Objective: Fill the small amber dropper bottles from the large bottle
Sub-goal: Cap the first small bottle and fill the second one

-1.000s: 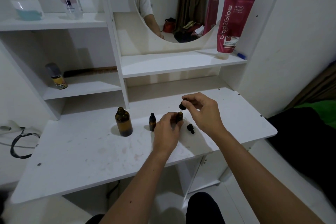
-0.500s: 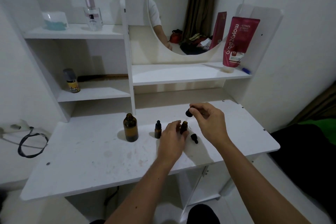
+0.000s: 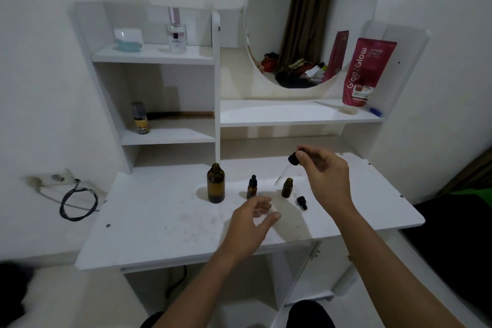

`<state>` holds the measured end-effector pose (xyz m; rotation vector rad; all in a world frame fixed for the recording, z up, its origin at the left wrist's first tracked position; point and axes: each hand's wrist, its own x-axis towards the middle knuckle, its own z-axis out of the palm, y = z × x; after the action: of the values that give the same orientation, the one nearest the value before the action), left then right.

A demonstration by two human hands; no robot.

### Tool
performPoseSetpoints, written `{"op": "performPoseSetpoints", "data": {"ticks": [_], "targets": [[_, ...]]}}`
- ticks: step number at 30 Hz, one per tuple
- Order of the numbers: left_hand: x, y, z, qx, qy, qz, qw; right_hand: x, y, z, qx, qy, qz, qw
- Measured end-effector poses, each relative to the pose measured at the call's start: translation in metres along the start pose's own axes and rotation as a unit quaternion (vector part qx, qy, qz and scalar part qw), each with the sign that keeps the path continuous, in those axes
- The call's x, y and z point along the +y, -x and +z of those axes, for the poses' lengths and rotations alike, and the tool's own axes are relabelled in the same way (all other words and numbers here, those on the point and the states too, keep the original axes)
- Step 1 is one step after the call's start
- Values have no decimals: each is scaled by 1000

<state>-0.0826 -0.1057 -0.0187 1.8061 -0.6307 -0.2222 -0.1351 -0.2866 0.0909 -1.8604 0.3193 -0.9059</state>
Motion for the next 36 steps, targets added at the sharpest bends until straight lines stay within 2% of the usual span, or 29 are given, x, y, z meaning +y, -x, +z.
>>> {"op": "performPoseSetpoints", "data": {"ticks": [7, 12, 20, 25, 36], "targets": [[-14, 10, -70, 140, 4, -55, 989, -29, 3, 47, -46, -109, 0, 993], [-21, 9, -96, 194, -6, -80, 978, -50, 0, 79, -83, -139, -4, 987], [-25, -12, -103, 144, -11, -69, 987, -63, -11, 101, -74, -121, -27, 989], [-32, -15, -99, 162, -37, -48, 985, -61, -14, 108, -75, -97, -50, 991], [-35, -20, -97, 174, -55, -61, 981, -66, -13, 118, -113, -42, -123, 985]]}}
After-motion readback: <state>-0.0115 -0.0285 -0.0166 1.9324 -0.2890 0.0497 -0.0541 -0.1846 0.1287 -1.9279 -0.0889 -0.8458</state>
